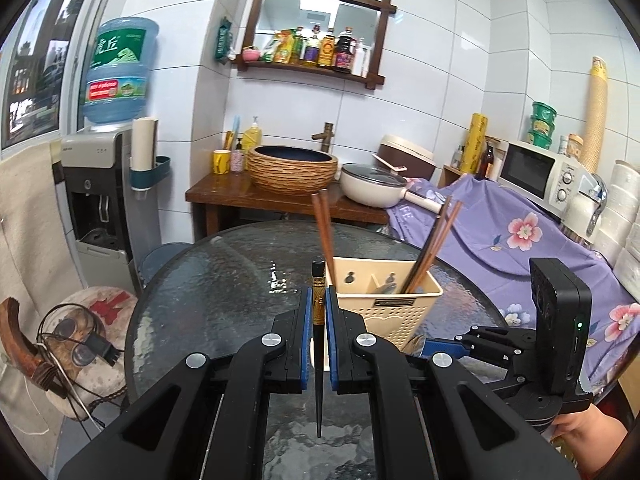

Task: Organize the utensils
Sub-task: 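Carry the spoon with the right tool and the black chopstick with the left tool above the holder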

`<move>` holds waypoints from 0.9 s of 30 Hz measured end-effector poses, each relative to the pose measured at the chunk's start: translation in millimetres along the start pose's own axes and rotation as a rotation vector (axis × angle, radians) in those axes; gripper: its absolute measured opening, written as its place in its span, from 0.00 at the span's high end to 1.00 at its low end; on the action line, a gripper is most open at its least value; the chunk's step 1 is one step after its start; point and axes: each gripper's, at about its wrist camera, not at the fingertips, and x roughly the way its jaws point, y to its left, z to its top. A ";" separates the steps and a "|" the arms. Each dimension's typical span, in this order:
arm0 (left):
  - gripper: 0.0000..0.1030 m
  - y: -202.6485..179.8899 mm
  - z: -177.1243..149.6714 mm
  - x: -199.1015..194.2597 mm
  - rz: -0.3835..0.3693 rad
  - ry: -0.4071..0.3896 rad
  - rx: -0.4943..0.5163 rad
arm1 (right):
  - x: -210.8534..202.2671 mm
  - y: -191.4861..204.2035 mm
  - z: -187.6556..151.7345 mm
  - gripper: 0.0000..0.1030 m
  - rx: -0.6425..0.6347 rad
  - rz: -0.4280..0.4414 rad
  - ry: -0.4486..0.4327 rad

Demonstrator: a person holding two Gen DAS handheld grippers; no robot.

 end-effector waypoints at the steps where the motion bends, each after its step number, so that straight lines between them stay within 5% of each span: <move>1: 0.94 -3.8 1.1 0.8 -0.004 0.000 0.006 | -1.8 -1.6 0.2 0.55 0.002 -0.006 -0.002; 10: 0.94 -27.0 17.2 1.5 -0.048 -0.007 0.042 | -21.3 -9.6 6.3 0.55 0.069 0.036 -0.035; 17: 0.94 -38.7 69.6 -18.2 -0.100 -0.065 0.055 | -60.3 -23.1 40.7 0.55 0.145 0.103 -0.110; 27: 0.94 -55.7 156.0 0.0 -0.020 -0.208 0.026 | -110.9 -38.4 126.6 0.55 0.135 -0.036 -0.358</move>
